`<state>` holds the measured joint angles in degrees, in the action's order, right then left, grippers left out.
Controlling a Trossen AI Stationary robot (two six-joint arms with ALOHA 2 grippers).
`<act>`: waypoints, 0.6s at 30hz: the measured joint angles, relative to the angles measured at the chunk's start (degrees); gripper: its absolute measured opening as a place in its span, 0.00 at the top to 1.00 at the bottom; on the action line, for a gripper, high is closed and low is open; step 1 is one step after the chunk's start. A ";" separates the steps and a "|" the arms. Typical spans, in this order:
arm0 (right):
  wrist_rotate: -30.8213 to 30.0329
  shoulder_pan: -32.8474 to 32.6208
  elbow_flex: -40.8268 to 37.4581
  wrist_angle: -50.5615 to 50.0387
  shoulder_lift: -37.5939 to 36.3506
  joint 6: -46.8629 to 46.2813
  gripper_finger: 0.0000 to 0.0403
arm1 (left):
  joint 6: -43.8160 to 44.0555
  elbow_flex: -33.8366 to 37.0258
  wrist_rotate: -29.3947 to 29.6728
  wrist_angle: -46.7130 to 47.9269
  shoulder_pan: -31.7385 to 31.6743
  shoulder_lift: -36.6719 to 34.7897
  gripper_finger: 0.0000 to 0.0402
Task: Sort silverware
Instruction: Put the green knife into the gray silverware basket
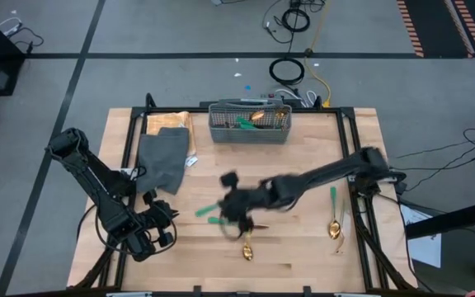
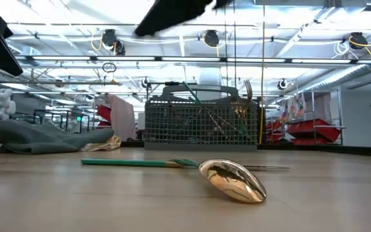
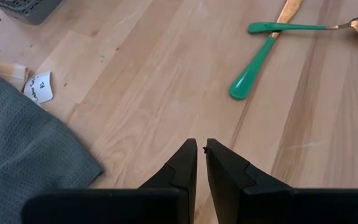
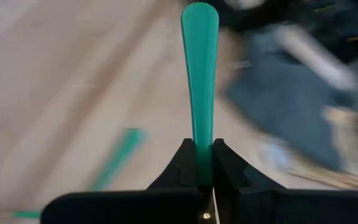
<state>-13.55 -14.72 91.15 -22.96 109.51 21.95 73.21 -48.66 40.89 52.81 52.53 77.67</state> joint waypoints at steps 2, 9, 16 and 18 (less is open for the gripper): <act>-1.63 1.81 -3.24 0.54 -5.13 0.87 1.00 | 0.00 0.00 -0.01 -0.07 0.00 -0.02 0.89; -1.11 10.79 -27.31 21.63 -26.00 1.52 1.00 | -0.06 0.00 -0.02 0.24 0.00 -0.01 0.89; 13.26 23.92 -51.98 69.13 -36.14 2.74 1.00 | -0.02 0.00 0.18 0.21 0.00 0.00 0.89; 16.81 28.46 -56.08 79.07 -35.84 0.64 1.00 | 0.00 0.00 0.72 0.17 0.00 -0.01 0.89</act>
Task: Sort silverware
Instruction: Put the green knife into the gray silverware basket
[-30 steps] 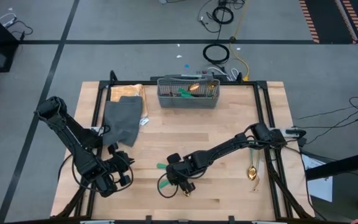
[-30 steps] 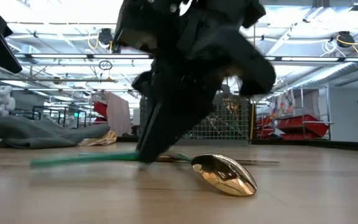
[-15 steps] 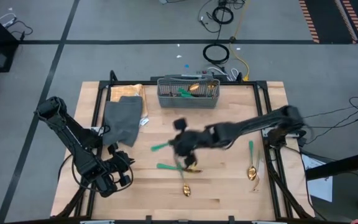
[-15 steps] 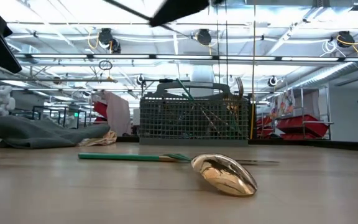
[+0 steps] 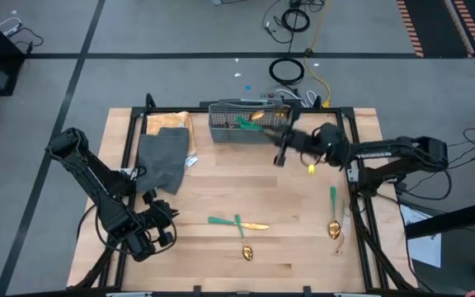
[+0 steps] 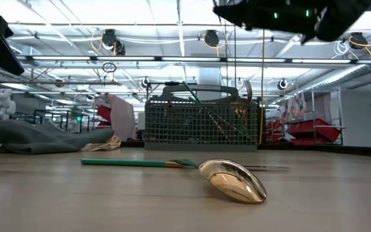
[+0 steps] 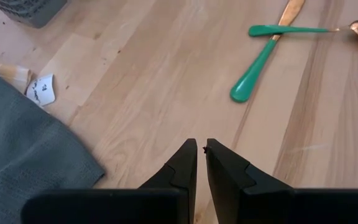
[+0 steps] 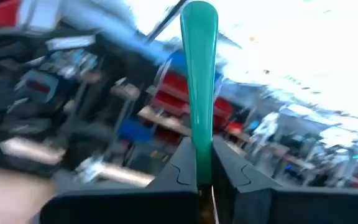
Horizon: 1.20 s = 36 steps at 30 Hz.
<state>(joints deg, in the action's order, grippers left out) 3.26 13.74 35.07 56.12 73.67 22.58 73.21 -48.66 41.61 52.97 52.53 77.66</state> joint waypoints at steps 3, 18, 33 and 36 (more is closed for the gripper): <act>4.04 5.73 -3.48 9.50 2.06 -3.38 1.00 | 0.02 0.00 0.97 -0.07 -0.01 -0.01 0.89; 15.84 20.48 1.11 33.63 22.90 -16.34 1.00 | -0.09 0.02 2.92 0.62 -2.36 -0.01 0.89; 16.62 24.60 2.34 32.13 29.68 -27.95 1.00 | -0.51 0.02 2.75 0.63 -2.36 -0.01 0.89; 15.72 25.16 0.22 32.42 29.66 -27.97 1.00 | -0.55 0.02 2.76 0.72 -2.32 -0.01 0.89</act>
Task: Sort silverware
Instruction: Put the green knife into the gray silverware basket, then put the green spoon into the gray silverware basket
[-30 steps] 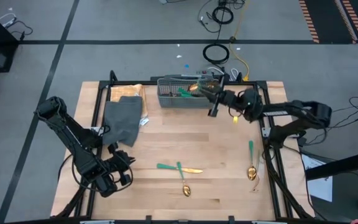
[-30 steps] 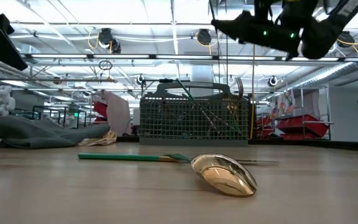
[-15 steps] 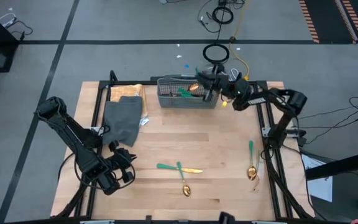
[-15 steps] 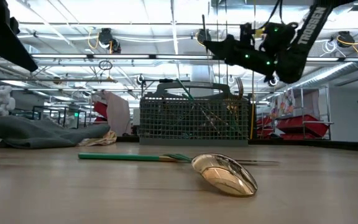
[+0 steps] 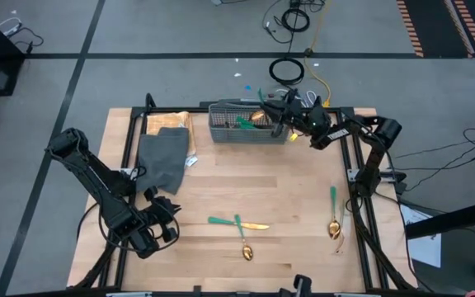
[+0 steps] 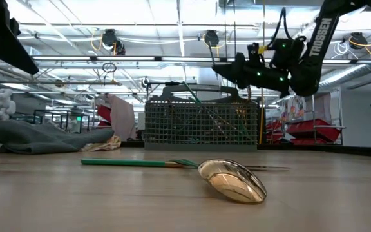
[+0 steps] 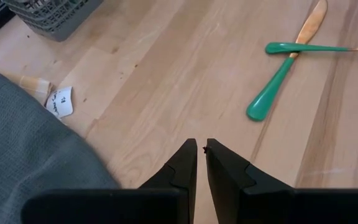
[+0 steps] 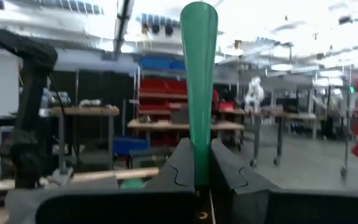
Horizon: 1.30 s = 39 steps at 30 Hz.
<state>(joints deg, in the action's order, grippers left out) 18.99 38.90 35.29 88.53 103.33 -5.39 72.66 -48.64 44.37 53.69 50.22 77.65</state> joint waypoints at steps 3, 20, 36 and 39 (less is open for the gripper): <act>-2.03 0.66 -2.01 -1.48 0.02 -0.02 1.00 | 0.01 0.00 0.22 0.00 0.00 0.00 0.89; -2.43 1.57 -2.86 -3.05 -0.09 -4.32 0.86 | 0.46 0.00 1.06 -0.68 0.00 0.00 0.89; 8.20 0.67 -2.95 1.01 -2.17 -11.83 0.83 | 0.46 0.00 0.99 -0.64 0.00 0.00 0.89; 17.68 -2.52 -2.97 -4.48 -7.05 -13.05 0.78 | 0.30 0.00 0.97 -0.53 0.00 0.00 0.89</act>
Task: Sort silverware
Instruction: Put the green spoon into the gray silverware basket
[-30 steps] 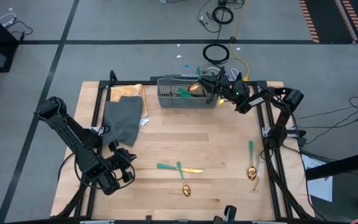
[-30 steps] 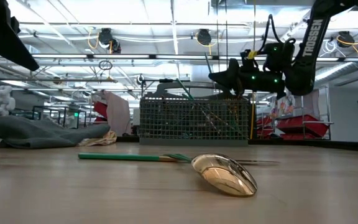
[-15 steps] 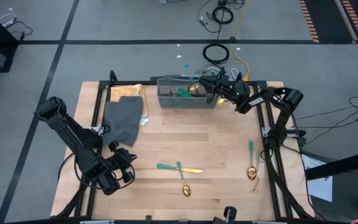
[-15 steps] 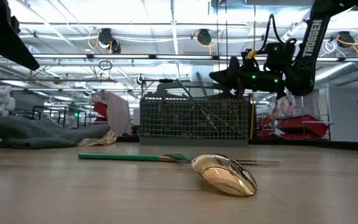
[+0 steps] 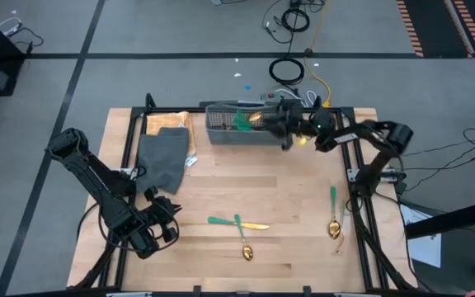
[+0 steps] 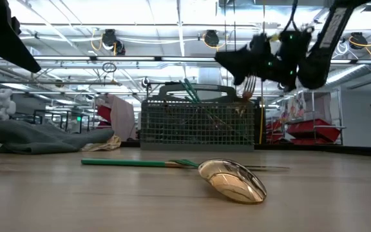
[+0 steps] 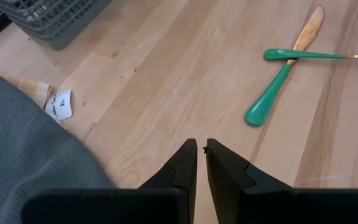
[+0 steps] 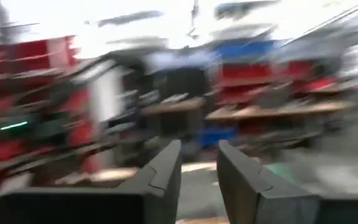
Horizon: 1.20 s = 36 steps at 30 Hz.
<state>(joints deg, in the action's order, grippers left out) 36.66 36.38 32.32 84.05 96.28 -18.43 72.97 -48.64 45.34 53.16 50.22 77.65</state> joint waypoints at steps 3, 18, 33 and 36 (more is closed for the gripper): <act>2.05 -6.26 0.14 -15.07 -5.66 4.17 0.73 | -0.30 0.00 0.04 0.20 0.00 0.00 0.89; -35.43 -34.43 13.70 -93.34 -20.48 21.36 0.69 | -1.39 0.00 0.09 0.45 0.00 0.00 0.89; -40.86 -57.34 15.23 -148.64 -20.97 -45.25 0.69 | -2.46 0.00 0.12 0.29 0.00 0.00 0.89; -36.32 -61.92 15.23 -153.79 -21.21 -54.56 0.69 | -3.41 0.00 0.13 0.21 0.00 0.00 0.89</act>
<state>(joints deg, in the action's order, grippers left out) 0.35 -25.54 47.55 -69.74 75.06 -72.99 69.55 -48.64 45.47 53.36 50.22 77.65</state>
